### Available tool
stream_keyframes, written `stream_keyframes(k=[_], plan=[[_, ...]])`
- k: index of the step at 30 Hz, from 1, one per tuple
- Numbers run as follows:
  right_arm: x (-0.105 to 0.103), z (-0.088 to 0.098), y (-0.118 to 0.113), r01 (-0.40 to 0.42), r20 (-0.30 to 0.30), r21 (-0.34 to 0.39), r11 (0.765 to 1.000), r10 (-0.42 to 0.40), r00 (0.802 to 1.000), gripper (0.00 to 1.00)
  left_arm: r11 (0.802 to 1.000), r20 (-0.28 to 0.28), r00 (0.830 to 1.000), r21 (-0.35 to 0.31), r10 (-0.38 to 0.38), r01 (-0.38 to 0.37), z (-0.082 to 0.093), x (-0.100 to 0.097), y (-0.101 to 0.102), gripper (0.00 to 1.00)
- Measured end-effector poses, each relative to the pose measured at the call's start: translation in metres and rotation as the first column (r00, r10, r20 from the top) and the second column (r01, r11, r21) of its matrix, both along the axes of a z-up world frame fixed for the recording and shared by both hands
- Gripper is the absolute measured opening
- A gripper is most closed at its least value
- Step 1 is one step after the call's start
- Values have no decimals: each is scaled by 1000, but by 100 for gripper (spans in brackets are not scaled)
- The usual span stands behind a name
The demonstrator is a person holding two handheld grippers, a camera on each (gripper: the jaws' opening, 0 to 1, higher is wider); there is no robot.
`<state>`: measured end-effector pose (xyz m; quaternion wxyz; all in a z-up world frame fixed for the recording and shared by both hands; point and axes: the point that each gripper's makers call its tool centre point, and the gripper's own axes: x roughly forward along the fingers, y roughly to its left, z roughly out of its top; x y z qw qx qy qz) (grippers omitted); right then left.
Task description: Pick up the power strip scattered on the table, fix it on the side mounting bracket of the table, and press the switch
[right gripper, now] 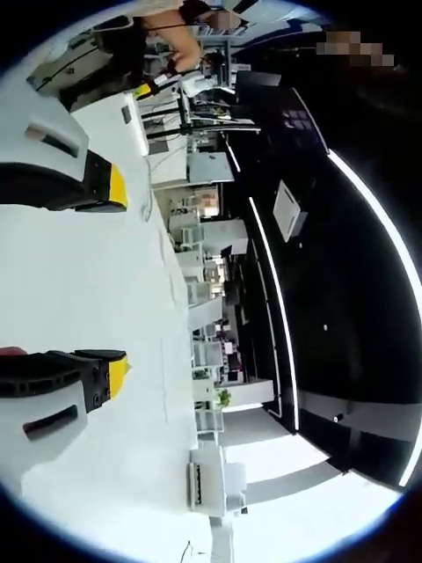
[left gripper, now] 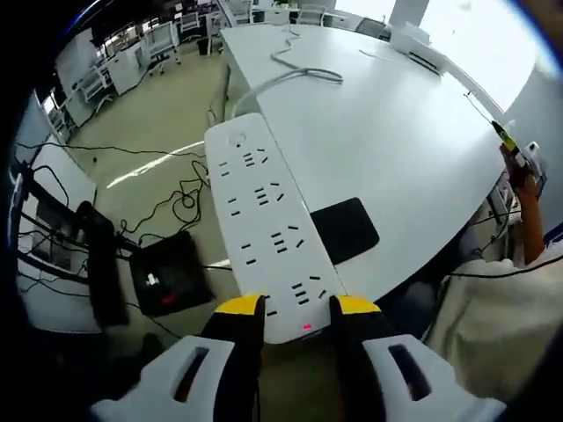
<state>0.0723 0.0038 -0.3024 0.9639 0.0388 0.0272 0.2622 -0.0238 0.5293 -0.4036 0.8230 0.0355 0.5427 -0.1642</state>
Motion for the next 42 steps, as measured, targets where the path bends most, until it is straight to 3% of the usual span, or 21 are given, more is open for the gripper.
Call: stream_keyframes(k=[6, 21, 31, 42], plan=[[6, 11, 4, -21, 3, -10, 1000, 21, 1000, 59, 1000, -16, 1000, 6, -3, 3, 0, 0, -1, 35], [32, 46, 40, -164, 21, -56, 985, 165, 986, 53, 1000, -34, 999, 10, -8, 8, -1, 0, 1, 35], [39, 57, 60, -229, 44, -82, 970, 233, 971, 35, 1000, -30, 1000, 6, -6, 7, -1, 0, 1, 35], [42, 65, 76, -284, 49, -79, 956, 288, 956, 19, 999, -85, 996, 30, -10, 12, -1, 0, -1, 35]])
